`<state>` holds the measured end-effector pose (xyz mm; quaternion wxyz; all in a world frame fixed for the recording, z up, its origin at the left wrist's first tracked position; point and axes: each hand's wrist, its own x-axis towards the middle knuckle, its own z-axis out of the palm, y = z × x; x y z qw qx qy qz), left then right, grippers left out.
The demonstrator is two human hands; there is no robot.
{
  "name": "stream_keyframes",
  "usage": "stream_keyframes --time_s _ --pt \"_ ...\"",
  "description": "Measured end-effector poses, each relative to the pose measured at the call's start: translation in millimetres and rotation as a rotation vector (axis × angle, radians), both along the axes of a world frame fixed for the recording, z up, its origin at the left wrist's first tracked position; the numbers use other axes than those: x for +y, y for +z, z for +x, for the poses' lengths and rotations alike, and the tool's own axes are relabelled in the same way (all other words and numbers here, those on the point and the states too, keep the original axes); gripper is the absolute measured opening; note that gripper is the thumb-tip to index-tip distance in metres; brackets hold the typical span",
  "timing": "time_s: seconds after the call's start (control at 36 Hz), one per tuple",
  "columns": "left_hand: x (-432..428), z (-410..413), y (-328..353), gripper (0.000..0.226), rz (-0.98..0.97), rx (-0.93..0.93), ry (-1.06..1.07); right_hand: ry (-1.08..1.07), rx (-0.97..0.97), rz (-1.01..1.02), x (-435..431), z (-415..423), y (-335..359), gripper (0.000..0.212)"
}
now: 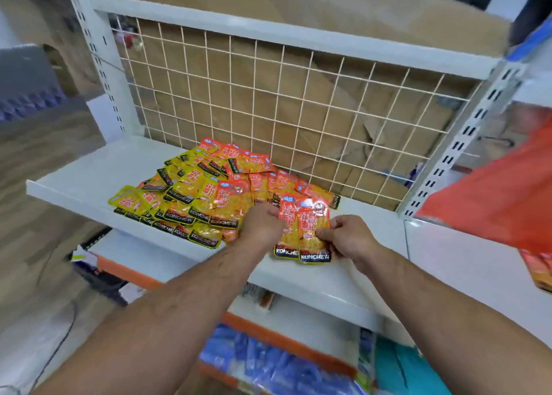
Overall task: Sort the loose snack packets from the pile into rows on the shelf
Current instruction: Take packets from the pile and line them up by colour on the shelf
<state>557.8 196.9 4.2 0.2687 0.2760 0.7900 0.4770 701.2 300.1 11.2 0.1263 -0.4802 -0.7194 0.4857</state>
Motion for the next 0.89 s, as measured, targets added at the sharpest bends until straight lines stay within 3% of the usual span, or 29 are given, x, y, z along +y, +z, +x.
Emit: stream_keyframes --time_s 0.14,0.33,0.47,0.56,0.89 --pt "11 44 4 0.013 0.014 -0.07 -0.099 -0.122 0.012 -0.028 -4 54 4 0.026" --pt "39 123 12 0.013 -0.016 -0.07 -0.201 -0.253 0.036 0.001 -3 145 11 0.028" --pt "59 205 12 0.017 -0.033 -0.098 -0.294 -0.318 0.055 0.01 -1 232 13 0.046" --pt "69 260 10 0.009 -0.034 -0.117 -0.347 -0.361 0.092 -0.031 -1 291 12 0.045" --pt "103 471 14 0.019 -0.063 -0.153 -0.52 -0.531 0.144 -0.039 9 510 15 0.041"
